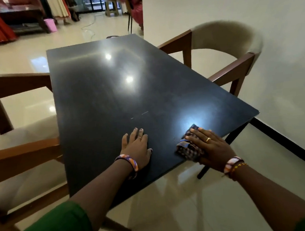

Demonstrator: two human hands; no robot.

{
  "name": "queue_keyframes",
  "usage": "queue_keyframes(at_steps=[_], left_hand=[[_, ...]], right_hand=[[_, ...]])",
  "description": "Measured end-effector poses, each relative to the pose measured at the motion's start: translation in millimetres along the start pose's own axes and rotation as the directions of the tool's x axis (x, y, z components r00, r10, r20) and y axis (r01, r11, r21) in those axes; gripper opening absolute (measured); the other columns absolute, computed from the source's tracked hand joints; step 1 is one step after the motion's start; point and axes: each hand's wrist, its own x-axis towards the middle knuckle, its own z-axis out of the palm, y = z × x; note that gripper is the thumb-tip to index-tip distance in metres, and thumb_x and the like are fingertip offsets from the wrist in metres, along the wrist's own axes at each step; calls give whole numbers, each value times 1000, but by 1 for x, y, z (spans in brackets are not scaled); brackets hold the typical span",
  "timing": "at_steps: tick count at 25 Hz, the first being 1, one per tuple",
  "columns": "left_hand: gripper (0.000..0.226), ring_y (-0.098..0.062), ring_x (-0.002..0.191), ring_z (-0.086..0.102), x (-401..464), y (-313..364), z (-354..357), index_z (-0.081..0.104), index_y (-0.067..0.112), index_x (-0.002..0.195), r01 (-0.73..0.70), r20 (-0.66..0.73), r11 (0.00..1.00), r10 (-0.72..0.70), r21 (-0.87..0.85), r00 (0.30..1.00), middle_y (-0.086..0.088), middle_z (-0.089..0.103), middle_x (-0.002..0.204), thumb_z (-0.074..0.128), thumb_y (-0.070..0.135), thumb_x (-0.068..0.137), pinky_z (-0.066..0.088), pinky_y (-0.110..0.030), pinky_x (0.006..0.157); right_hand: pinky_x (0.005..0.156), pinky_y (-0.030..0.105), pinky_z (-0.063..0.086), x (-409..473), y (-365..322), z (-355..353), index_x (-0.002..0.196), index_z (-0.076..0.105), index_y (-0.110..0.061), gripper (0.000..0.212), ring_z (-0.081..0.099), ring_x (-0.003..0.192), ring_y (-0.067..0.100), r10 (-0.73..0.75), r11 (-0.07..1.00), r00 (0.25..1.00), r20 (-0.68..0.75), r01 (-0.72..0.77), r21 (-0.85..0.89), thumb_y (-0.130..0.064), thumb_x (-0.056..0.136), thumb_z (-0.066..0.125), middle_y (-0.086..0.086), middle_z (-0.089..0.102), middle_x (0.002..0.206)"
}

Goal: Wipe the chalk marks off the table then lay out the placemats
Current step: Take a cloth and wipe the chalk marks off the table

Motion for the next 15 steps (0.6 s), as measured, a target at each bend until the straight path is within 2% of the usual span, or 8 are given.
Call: queue_keyframes(at_steps=[1,3,4,6,9,11,12,15], left_hand=[[57,-21,147,-5,10,8,-2,17,13,147,-17,2,1000,17,4,1000,-4,2,159,35,34,97,0,-45,117],[58,-21,147,-4,25,23,-5,14,12,148,-45,19,999,44,11,999,-5,2,159,34,32,97,1,-45,117],[58,-21,147,-2,33,31,-7,13,11,148,-55,35,998,54,13,998,-6,2,159,34,32,97,2,-44,117],[59,-23,147,1,46,45,-10,13,10,148,-63,72,998,63,6,995,-7,2,159,36,31,97,6,-43,118],[61,-30,146,3,71,69,-15,13,9,148,-2,103,999,6,-41,995,-9,1,159,38,32,97,14,-42,117],[62,-32,146,3,89,93,-15,13,8,148,63,95,996,-57,-64,994,-11,2,158,38,34,97,15,-42,117],[62,-32,146,2,97,106,-15,13,8,147,87,85,994,-82,-66,993,-12,3,158,37,35,97,15,-42,117],[64,-35,145,1,125,171,-12,10,7,148,145,63,988,-142,-46,988,-14,2,158,32,40,98,11,-44,119]], right_hand=[[103,47,40,-2,19,-4,138,35,-31,71,44,131,29,109,994,994,6,-109,7,-49,71,53,8,50,140],[111,53,25,-7,56,-8,145,24,-32,82,27,141,31,333,939,940,73,-338,62,-38,75,65,6,32,152],[114,50,16,-8,74,-11,147,19,-30,86,15,145,29,427,892,890,160,-443,85,-32,77,69,4,20,156],[117,46,12,-7,112,-17,149,8,-25,91,2,147,26,521,832,805,284,-553,42,-27,80,67,1,4,159],[116,48,12,7,164,-27,150,0,-28,96,-3,147,24,503,844,770,393,-535,-33,-31,78,63,-2,-5,159],[118,47,10,15,191,-35,149,-2,-31,97,-4,147,23,456,869,755,472,-492,-53,-42,68,51,-3,-7,159],[118,46,11,19,201,-37,149,-2,-32,95,-4,147,23,430,881,754,496,-470,-48,-41,66,46,-3,-8,159],[119,47,8,29,237,-44,149,4,-31,79,-10,146,23,350,876,765,541,-472,101,-19,85,50,-5,-11,159]])
